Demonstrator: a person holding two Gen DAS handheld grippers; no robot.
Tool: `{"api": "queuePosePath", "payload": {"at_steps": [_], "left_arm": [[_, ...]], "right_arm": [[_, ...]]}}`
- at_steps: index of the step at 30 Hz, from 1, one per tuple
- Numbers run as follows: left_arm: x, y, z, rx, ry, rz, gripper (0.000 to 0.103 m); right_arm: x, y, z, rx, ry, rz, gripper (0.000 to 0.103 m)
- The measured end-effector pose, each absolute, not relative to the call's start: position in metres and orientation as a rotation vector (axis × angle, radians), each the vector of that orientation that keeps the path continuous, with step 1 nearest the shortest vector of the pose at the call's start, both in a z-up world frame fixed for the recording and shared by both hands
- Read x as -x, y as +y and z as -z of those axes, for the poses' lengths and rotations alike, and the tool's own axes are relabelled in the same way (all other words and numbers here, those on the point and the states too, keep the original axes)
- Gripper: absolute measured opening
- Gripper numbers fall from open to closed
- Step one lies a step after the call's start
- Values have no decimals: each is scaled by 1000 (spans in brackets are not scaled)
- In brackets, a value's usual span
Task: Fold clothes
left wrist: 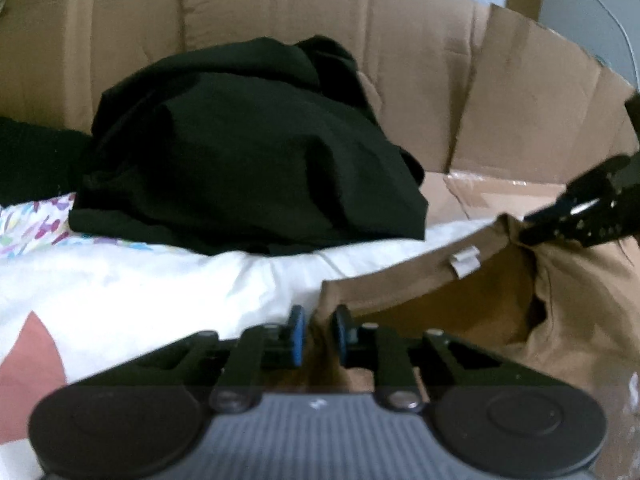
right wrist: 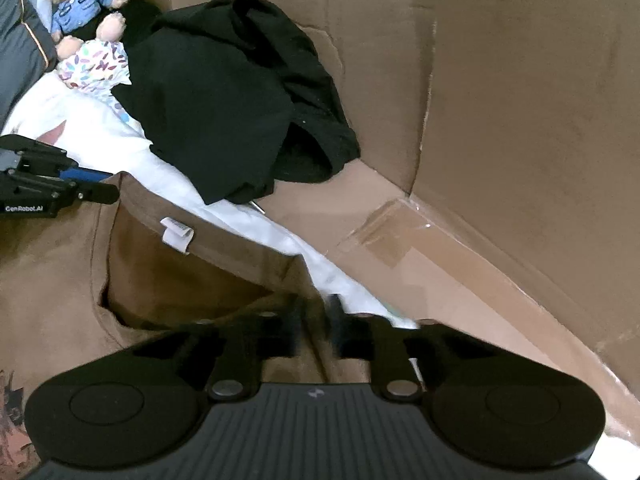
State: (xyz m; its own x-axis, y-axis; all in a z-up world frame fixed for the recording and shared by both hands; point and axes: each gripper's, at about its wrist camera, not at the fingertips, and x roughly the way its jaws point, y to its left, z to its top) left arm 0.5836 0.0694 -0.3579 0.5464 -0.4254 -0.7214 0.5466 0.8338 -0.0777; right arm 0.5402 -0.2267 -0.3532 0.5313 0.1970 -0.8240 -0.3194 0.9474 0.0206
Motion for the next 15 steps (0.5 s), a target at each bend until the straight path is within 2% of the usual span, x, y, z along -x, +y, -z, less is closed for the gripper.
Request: {"api": "queuePosePath", "payload": {"at_steps": [3, 5, 6, 7, 8, 9, 15], "left_arm": [[-587, 69, 359, -139, 806, 569, 18], [-588, 69, 357, -121, 807, 557, 29], [-588, 70, 355, -105, 804, 547, 42], [-588, 70, 354, -100, 802, 545, 51], [-586, 72, 351, -92, 791, 545, 54], [-585, 73, 348, -84, 778, 544, 57], [-576, 90, 333, -92, 767, 511, 58]], "right_arm": [[-545, -227, 354, 109, 970, -299, 10], [-548, -231, 350, 68, 971, -298, 13], [-548, -234, 348, 40, 968, -298, 16], [-548, -238, 346, 15, 958, -297, 22], [-548, -242, 343, -6, 949, -295, 33], [-546, -246, 339, -16, 942, -291, 36], [-533, -265, 319, 22, 913, -275, 37]]}}
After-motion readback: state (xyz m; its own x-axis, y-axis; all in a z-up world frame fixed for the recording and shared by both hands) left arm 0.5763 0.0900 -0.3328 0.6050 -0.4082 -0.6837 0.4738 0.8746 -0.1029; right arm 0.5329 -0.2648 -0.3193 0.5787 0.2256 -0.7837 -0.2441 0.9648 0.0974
